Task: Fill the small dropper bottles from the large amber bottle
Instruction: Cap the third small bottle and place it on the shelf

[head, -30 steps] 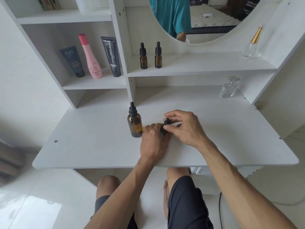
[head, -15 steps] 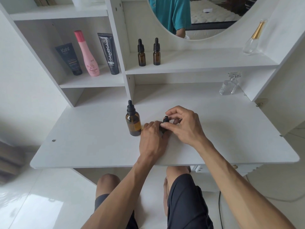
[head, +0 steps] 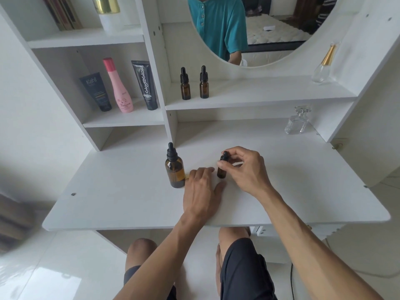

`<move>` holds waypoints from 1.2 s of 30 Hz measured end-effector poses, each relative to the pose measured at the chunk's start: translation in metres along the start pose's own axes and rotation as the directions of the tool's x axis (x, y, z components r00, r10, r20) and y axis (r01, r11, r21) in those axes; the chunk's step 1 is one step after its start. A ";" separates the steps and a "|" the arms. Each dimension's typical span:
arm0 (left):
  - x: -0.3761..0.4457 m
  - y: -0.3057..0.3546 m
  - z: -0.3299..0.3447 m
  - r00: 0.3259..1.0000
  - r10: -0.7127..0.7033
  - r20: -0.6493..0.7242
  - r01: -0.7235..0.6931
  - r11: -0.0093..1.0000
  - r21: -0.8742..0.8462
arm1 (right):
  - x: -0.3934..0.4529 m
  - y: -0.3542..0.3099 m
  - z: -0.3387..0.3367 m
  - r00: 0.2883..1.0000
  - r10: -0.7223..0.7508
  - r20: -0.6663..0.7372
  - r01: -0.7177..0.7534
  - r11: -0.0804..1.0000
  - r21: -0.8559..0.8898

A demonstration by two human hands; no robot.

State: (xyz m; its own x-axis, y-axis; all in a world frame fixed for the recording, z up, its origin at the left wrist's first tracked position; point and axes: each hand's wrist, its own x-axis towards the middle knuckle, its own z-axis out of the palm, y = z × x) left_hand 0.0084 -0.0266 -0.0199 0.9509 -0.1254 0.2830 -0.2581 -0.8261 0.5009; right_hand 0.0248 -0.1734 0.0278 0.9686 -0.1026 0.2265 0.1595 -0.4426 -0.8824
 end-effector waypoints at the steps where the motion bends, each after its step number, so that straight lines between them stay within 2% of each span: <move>1: 0.001 0.002 0.000 0.999 0.016 0.037 -0.018 0.999 0.048 | 0.002 -0.001 -0.002 1.000 -0.001 -0.019 0.001 1.000 0.004; 4: 0.006 0.007 0.003 0.983 0.053 0.173 -0.080 0.985 0.155 | 0.009 -0.005 -0.009 0.998 -0.011 -0.063 0.012 1.000 0.013; 7: 0.014 0.010 0.003 0.955 0.024 0.295 -0.086 0.976 0.199 | 0.020 -0.016 -0.017 0.995 -0.047 -0.083 0.047 0.999 0.007; 10: 0.017 0.012 0.003 0.942 -0.003 0.335 -0.072 0.975 0.211 | 0.033 -0.034 -0.025 0.987 -0.118 -0.106 0.117 0.993 -0.015; 19: 0.018 0.014 0.006 0.939 -0.053 0.340 -0.035 0.968 0.248 | 0.112 -0.093 -0.031 0.899 -0.329 -0.289 0.328 0.943 -0.054; 26: 0.016 0.012 0.006 0.949 -0.034 0.314 -0.045 0.970 0.240 | 0.154 -0.088 -0.022 0.907 -0.295 -0.300 0.287 0.955 -0.071; 36: 0.015 0.011 0.006 0.961 -0.005 0.276 -0.061 0.971 0.231 | 0.167 -0.080 -0.018 0.926 -0.263 -0.272 0.245 0.964 -0.102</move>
State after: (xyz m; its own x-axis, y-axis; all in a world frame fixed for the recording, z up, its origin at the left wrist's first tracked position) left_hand 0.0209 -0.0412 -0.0151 0.9625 -0.2676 0.0439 -0.2689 -0.9214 0.2805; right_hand 0.1705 -0.1714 0.1440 0.8027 -0.2204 0.5542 0.3713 -0.5425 -0.7535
